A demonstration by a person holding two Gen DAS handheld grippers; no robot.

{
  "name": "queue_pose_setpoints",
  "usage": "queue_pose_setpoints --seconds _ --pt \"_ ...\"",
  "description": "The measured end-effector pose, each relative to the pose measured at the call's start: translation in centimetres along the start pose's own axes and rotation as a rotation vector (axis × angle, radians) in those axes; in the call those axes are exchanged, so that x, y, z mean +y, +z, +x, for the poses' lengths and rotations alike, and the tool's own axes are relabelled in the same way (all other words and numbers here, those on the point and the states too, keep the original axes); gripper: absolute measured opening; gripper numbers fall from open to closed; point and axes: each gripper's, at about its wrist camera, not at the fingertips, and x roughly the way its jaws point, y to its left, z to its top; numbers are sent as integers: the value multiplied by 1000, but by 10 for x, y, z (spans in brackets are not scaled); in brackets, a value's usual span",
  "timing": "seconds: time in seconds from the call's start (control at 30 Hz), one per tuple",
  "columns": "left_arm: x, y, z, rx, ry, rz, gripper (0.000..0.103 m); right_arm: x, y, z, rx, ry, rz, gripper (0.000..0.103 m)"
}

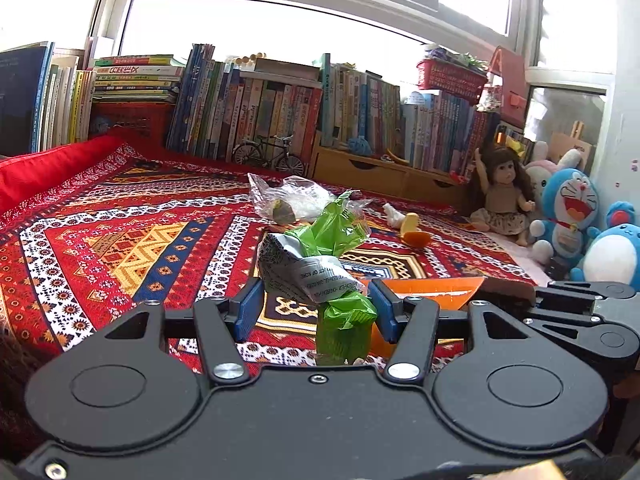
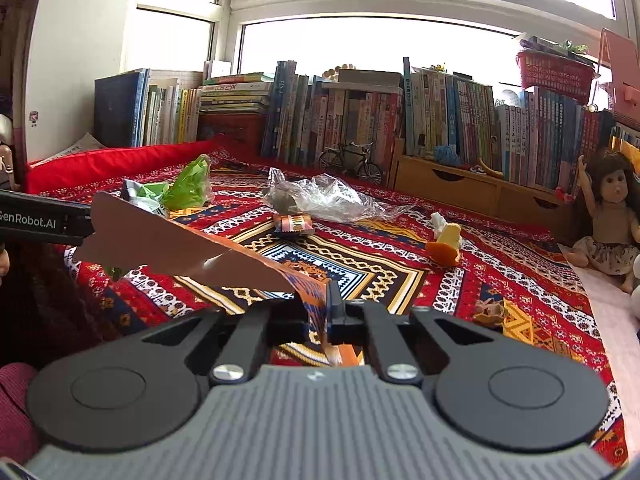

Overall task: Collect trash
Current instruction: 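Lift both held items off the cloth toward the trash bin, then lower the green wrapper and the potato sticks bag into the black trash bin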

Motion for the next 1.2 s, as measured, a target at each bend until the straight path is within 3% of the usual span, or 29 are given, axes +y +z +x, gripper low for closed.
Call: queue_pose_setpoints --seconds 0.17,0.33,0.63,0.87,1.07,1.2 --pt "-7 -9 -33 16 -34 2 54 3 -11 -27 3 33 29 10" --pt "-12 -22 -68 21 -14 -22 54 16 -24 -56 9 65 40 10" --pt "-7 -55 -93 139 6 -50 54 38 -56 -81 117 125 66 7" --pt "1 -95 -75 304 42 -59 54 49 -91 -69 235 151 105 7" --pt "19 -137 -30 508 52 -134 54 44 -133 -33 397 170 227 7" --pt "28 -161 -2 571 83 -143 54 41 -160 -11 477 156 333 7"
